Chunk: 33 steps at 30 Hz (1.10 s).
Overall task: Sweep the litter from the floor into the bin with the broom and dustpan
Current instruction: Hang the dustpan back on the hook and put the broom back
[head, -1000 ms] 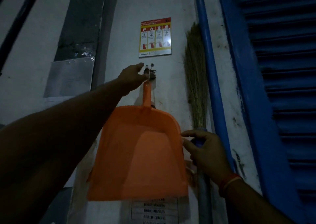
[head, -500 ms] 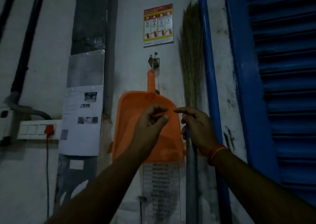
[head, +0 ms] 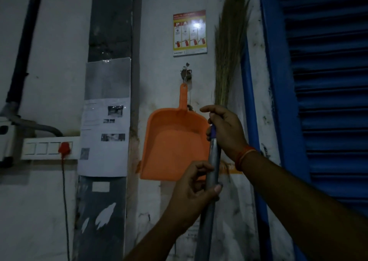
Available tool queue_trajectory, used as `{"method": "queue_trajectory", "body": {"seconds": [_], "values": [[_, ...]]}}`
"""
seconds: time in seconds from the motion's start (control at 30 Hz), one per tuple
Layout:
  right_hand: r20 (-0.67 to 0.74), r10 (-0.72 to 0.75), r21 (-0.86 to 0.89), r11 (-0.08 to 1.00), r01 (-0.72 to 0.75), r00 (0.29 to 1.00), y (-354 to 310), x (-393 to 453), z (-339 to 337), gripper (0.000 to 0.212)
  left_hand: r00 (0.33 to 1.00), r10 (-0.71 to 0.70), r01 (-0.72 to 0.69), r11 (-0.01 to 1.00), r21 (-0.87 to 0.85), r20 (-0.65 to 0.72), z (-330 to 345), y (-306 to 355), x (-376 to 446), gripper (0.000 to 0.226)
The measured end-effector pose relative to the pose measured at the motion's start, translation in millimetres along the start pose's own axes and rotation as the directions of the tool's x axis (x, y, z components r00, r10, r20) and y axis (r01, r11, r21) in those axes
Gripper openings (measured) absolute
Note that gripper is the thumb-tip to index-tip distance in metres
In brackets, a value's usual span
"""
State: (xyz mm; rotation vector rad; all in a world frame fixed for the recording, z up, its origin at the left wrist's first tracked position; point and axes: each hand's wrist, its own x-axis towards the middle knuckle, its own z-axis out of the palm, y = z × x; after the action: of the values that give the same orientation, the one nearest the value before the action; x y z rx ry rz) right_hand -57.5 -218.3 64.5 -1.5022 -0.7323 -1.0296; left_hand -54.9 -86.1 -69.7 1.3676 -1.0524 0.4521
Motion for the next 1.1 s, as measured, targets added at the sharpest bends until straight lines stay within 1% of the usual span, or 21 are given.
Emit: {"method": "queue_trajectory", "body": {"seconds": [0.07, 0.13, 0.17, 0.23, 0.27, 0.3, 0.37, 0.4, 0.43, 0.5, 0.53, 0.57, 0.6, 0.67, 0.73, 0.77, 0.8, 0.87, 0.93, 1.03, 1.1], "values": [[0.003, 0.004, -0.024, 1.0, -0.004, 1.0, -10.9, -5.1, 10.3, 0.031, 1.0, 0.015, -0.015, 1.0, 0.002, -0.014, -5.4, 6.8, -7.7, 0.031], [0.042, 0.026, -0.043, 0.999, -0.024, 0.999, -24.4, -10.4, 17.5, 0.029, 0.998, 0.052, -0.051, 0.998, 0.03, -0.037, -16.8, 15.2, -14.6, 0.03], [0.084, 0.027, -0.092, 0.996, -0.019, 0.996, -32.1, -12.7, 18.0, 0.028, 0.997, 0.071, -0.069, 0.997, 0.044, -0.043, -25.0, 19.0, -17.8, 0.03], [0.217, 0.017, -0.321, 0.945, 0.055, 0.976, -49.3, -18.5, 11.9, 0.031, 0.995, 0.091, -0.087, 0.993, 0.081, -0.043, -43.9, 26.8, -24.8, 0.032], [0.293, 0.012, -0.463, 0.876, 0.131, 0.956, -57.7, -22.7, 6.3, 0.037, 0.995, 0.094, -0.089, 0.99, 0.107, -0.036, -54.4, 30.3, -28.3, 0.033], [0.363, -0.007, -0.582, 0.779, 0.232, 0.932, -66.2, -27.3, 0.5, 0.041, 0.995, 0.099, -0.094, 0.986, 0.137, -0.026, -64.6, 34.2, -32.3, 0.035], [0.487, -0.089, -0.704, 0.548, 0.451, 0.869, -85.6, -35.8, -8.7, 0.042, 0.994, 0.112, -0.111, 0.977, 0.181, 0.0, -84.1, 42.5, -39.9, 0.036], [0.567, -0.132, -0.703, 0.438, 0.561, 0.813, -95.5, -39.7, -11.3, 0.039, 0.993, 0.116, -0.117, 0.975, 0.19, 0.015, -93.3, 47.0, -43.0, 0.035], [0.661, -0.155, -0.664, 0.335, 0.668, 0.734, -105.1, -43.4, -12.1, 0.034, 0.992, 0.12, -0.122, 0.972, 0.2, 0.027, -101.7, 51.7, -45.7, 0.034], [0.82, -0.092, -0.553, 0.131, 0.823, 0.565, -121.5, -45.9, -8.3, 0.028, 0.992, 0.115, -0.122, 0.965, 0.233, 0.046, -118.4, 60.5, -49.2, 0.033], [0.861, -0.031, -0.507, 0.044, 0.861, 0.508, -127.6, -45.9, -3.9, 0.026, 0.993, 0.101, -0.113, 0.962, 0.248, 0.06, -125.8, 64.7, -50.7, 0.032], [0.881, 0.027, -0.473, -0.009, 0.881, 0.473, -132.8, -46.2, 1.4, 0.026, 0.994, 0.082, -0.1, 0.96, 0.261, 0.077, -132.5, 69.2, -52.1, 0.032], [0.89, 0.07, -0.449, -0.025, 0.893, 0.45, -136.3, -46.2, 6.5, 0.027, 0.994, 0.062, -0.086, 0.957, 0.277, 0.094, -138.3, 73.6, -53.6, 0.031], [0.899, 0.117, -0.425, -0.011, 0.905, 0.423, -140.4, -45.2, 16.0, 0.03, 0.991, 0.026, -0.067, 0.944, 0.322, 0.132, -148.1, 82.5, -55.9, 0.032], [0.901, 0.126, -0.415, -0.024, 0.91, 0.414, -143.6, -41.5, 25.0, 0.032, 0.982, 0.006, -0.075, 0.932, 0.356, 0.191, -155.7, 91.2, -58.4, 0.032], [0.9, 0.134, -0.418, -0.008, 0.908, 0.416, -145.4, -39.1, 29.6, 0.032, 0.975, 0.006, -0.092, 0.922, 0.376, 0.222, -158.8, 95.4, -59.9, 0.031], [0.892, 0.162, -0.434, 0.046, 0.9, 0.422, -147.1, -37.2, 33.6, 0.032, 0.968, 0.01, -0.115, 0.907, 0.406, 0.251, -161.7, 99.4, -60.9, 0.031], [0.868, 0.265, -0.476, 0.206, 0.855, 0.42, -147.3, -34.1, 37.9, 0.029, 0.954, 0.009, -0.155, 0.869, 0.469, 0.299, -165.4, 107.3, -62.2, 0.03], [0.852, 0.345, -0.5, 0.313, 0.808, 0.394, -142.6, -32.1, 36.8, 0.024, 0.944, -0.012, -0.171, 0.836, 0.521, 0.329, -167.1, 115.0, -61.2, 0.032], [0.87, 0.3, -0.491, 0.441, 0.751, 0.392, -135.3, -32.1, 27.8, 0.014, 0.927, -0.035, -0.201, 0.794, 0.573, 0.373, -168.7, 126.4, -54.0, 0.034], [0.873, 0.269, -0.488, 0.493, 0.72, 0.407, -132.3, -34.8, 21.1, 0.012, 0.913, -0.03, -0.253, 0.742, 0.621, 0.407, -169.2, 133.5, -47.4, 0.034]]}}
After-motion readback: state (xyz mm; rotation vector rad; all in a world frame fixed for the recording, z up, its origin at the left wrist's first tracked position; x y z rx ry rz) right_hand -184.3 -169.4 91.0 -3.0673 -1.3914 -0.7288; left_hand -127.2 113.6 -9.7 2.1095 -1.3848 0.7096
